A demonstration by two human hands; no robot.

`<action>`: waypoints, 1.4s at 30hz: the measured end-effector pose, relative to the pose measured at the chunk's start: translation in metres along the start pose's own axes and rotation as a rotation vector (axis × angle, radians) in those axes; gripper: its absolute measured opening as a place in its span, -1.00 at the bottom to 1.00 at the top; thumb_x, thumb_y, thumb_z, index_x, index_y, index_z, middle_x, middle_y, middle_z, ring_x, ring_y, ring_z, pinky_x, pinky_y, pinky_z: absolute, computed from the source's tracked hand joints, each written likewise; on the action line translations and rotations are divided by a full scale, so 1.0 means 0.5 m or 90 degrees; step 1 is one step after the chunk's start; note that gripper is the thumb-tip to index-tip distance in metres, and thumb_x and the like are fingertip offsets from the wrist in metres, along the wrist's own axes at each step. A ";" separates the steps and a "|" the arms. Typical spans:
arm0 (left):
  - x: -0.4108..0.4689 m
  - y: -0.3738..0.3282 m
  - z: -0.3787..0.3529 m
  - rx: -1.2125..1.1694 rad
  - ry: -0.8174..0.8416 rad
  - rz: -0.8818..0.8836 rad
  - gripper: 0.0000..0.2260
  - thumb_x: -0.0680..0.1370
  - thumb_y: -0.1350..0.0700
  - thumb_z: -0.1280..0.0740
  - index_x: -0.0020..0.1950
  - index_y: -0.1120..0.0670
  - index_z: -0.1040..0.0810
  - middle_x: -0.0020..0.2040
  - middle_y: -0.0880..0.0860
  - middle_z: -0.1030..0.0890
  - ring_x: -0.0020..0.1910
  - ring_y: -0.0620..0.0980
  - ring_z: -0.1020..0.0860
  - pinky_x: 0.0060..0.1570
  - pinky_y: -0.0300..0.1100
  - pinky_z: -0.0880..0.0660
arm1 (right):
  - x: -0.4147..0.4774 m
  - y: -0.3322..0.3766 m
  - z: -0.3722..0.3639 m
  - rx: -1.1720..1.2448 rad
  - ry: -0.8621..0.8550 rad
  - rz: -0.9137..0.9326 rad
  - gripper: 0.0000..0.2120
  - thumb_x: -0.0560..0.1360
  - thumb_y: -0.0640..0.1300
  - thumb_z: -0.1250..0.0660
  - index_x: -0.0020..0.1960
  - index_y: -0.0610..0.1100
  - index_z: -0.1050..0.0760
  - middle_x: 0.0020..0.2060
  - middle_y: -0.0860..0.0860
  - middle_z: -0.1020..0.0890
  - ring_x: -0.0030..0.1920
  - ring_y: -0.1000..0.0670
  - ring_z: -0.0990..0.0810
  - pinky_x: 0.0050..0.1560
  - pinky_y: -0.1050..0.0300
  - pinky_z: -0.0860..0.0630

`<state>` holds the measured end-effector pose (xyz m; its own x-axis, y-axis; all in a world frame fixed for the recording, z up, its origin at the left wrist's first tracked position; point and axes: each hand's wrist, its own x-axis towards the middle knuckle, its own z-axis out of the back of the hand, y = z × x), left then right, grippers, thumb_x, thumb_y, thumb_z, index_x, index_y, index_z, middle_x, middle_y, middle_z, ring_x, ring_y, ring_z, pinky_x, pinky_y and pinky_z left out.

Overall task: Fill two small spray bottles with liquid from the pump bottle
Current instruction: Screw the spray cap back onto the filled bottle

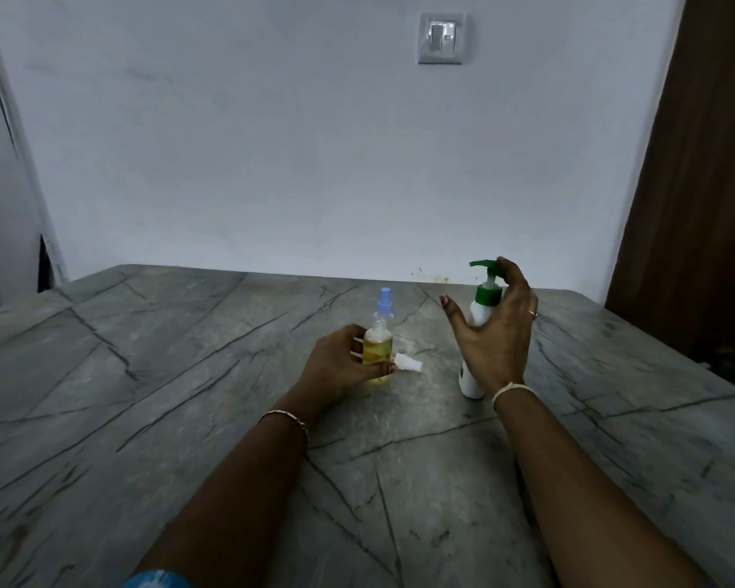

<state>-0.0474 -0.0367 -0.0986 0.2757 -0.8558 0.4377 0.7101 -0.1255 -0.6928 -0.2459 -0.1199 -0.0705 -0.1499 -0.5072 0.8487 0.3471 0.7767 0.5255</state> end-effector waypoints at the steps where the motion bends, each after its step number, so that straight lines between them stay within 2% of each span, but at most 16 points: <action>1: 0.000 0.001 0.003 -0.007 0.001 0.006 -0.55 0.24 -0.13 -0.58 0.03 -0.01 -0.56 -0.11 -0.11 -0.63 -0.15 -0.29 -0.56 -0.17 -0.46 -0.46 | -0.001 0.000 -0.001 -0.012 0.001 0.008 -0.28 0.38 0.10 -0.50 0.41 -0.02 -0.25 0.30 0.04 -0.41 0.30 0.07 -0.30 0.24 0.19 -0.31; 3: 0.001 0.002 0.011 -0.017 0.008 0.019 -0.54 0.25 -0.09 -0.59 0.05 0.02 -0.56 -0.08 -0.07 -0.64 -0.12 -0.19 -0.59 -0.08 -0.34 -0.51 | -0.003 0.000 -0.003 -0.028 0.000 0.024 -0.29 0.39 0.05 -0.49 0.41 -0.07 -0.25 0.30 -0.01 -0.41 0.30 0.01 -0.32 0.27 0.23 -0.26; 6: 0.001 0.000 0.021 -0.023 0.028 0.033 -0.51 0.27 -0.07 -0.58 0.11 0.06 -0.55 -0.04 -0.03 -0.64 -0.09 -0.13 -0.60 -0.06 -0.32 -0.50 | -0.005 -0.002 -0.004 -0.027 0.003 0.017 -0.29 0.38 -0.01 -0.50 0.42 -0.09 -0.24 0.31 -0.03 -0.41 0.30 -0.02 -0.34 0.30 0.25 -0.21; 11: -0.001 -0.003 0.031 -0.036 0.049 0.050 -0.47 0.29 -0.01 -0.57 0.19 0.11 -0.53 0.05 0.04 -0.64 0.01 -0.02 -0.60 0.08 -0.14 -0.54 | -0.005 0.000 0.000 -0.082 -0.040 -0.007 -0.21 0.35 0.05 -0.50 0.44 -0.18 -0.22 0.34 -0.14 -0.35 0.36 -0.11 -0.28 0.38 -0.04 -0.26; 14: -0.001 -0.003 0.038 -0.042 0.064 0.047 -0.46 0.31 0.02 -0.57 0.22 0.13 -0.50 0.10 0.08 -0.63 0.04 0.01 -0.59 0.12 -0.07 -0.54 | -0.008 0.015 0.004 -0.138 -0.090 0.050 -0.26 0.37 0.07 -0.46 0.41 -0.15 -0.22 0.35 -0.16 -0.31 0.37 -0.15 -0.24 0.35 -0.21 -0.28; 16: 0.001 -0.001 0.042 -0.032 0.070 0.047 -0.46 0.32 0.03 -0.56 0.23 0.13 -0.49 0.11 0.09 -0.62 0.06 0.02 -0.59 0.14 -0.05 -0.53 | -0.011 0.029 0.003 -0.146 -0.094 0.111 -0.33 0.39 0.04 -0.43 0.39 -0.09 -0.22 0.35 -0.11 -0.29 0.38 -0.12 -0.22 0.33 -0.20 -0.27; 20: 0.002 0.002 0.049 -0.032 0.074 0.055 -0.45 0.33 0.05 -0.55 0.25 0.14 -0.48 0.13 0.10 -0.61 0.08 0.02 -0.57 0.15 -0.04 -0.52 | -0.019 0.054 -0.009 -0.148 0.003 0.245 -0.45 0.41 -0.08 -0.38 0.35 -0.06 -0.28 0.31 -0.10 -0.34 0.35 -0.13 -0.29 0.31 -0.07 -0.26; 23: 0.002 0.006 0.053 -0.032 0.070 0.067 -0.44 0.33 0.06 -0.55 0.27 0.14 -0.47 0.14 0.10 -0.60 0.09 0.03 -0.57 0.17 -0.03 -0.51 | -0.031 0.066 -0.023 -0.144 0.110 0.306 -0.59 0.40 -0.22 -0.40 0.23 -0.15 -0.43 0.13 -0.13 -0.52 0.16 -0.11 -0.46 0.14 -0.02 -0.48; 26: 0.002 0.012 0.058 -0.025 0.057 0.068 -0.46 0.33 0.06 -0.56 0.25 0.13 -0.49 0.12 0.07 -0.60 0.08 0.00 -0.56 0.17 -0.05 -0.50 | -0.047 0.074 -0.039 -0.150 0.225 0.252 -0.77 0.42 -0.29 -0.39 0.07 -0.17 -0.53 -0.04 -0.10 -0.60 -0.01 -0.11 -0.55 -0.03 0.06 -0.51; 29: 0.005 0.019 0.061 -0.040 0.052 0.081 -0.45 0.32 0.08 -0.57 0.24 0.12 -0.48 0.08 0.04 -0.59 0.06 -0.02 -0.56 0.14 -0.08 -0.51 | -0.064 0.063 -0.057 -0.225 0.372 0.174 -0.79 0.52 -0.16 -0.33 0.15 -0.11 -0.51 0.06 -0.05 -0.57 0.10 -0.09 -0.50 0.02 0.10 -0.44; 31: 0.006 0.021 0.063 -0.047 0.061 0.086 -0.45 0.32 0.09 -0.57 0.25 0.13 -0.47 0.08 0.04 -0.59 0.05 -0.01 -0.57 0.13 -0.06 -0.52 | -0.073 0.052 -0.065 -0.285 0.479 0.123 -0.70 0.55 -0.05 -0.31 0.25 -0.10 -0.45 0.17 -0.06 -0.52 0.20 -0.10 -0.46 0.12 0.06 -0.44; 33: 0.007 0.022 0.063 -0.065 0.069 0.090 -0.47 0.32 0.13 -0.57 0.23 0.13 -0.48 0.08 0.07 -0.61 0.06 0.01 -0.58 0.15 -0.01 -0.52 | -0.079 0.044 -0.068 -0.320 0.554 0.077 -0.67 0.56 -0.04 -0.29 0.28 -0.13 -0.42 0.20 -0.10 -0.51 0.23 -0.14 -0.46 0.18 0.00 -0.44; 38: 0.007 0.021 0.064 -0.077 0.076 0.101 -0.45 0.32 0.12 -0.56 0.25 0.13 -0.47 0.11 0.08 -0.60 0.09 0.02 -0.57 0.18 0.02 -0.50 | -0.078 0.036 -0.070 -0.312 0.561 0.062 -0.78 0.56 -0.17 -0.24 0.19 -0.16 -0.48 0.08 -0.15 -0.59 0.11 -0.14 -0.53 0.07 0.03 -0.47; 42: 0.004 0.018 0.062 -0.085 0.056 0.115 -0.44 0.30 0.08 -0.58 0.24 0.14 -0.48 0.10 0.08 -0.61 0.06 0.00 -0.58 0.15 -0.02 -0.52 | -0.070 0.043 -0.061 -0.244 0.516 0.044 -0.82 0.51 -0.10 -0.33 0.09 -0.13 -0.53 -0.01 -0.07 -0.64 0.02 -0.08 -0.57 -0.06 0.13 -0.45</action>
<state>-0.0202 -0.0240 -0.0861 0.3288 -0.9100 0.2525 0.5613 -0.0267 -0.8272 -0.2049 -0.0969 -0.0905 0.5313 -0.6848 0.4987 0.6380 0.7107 0.2963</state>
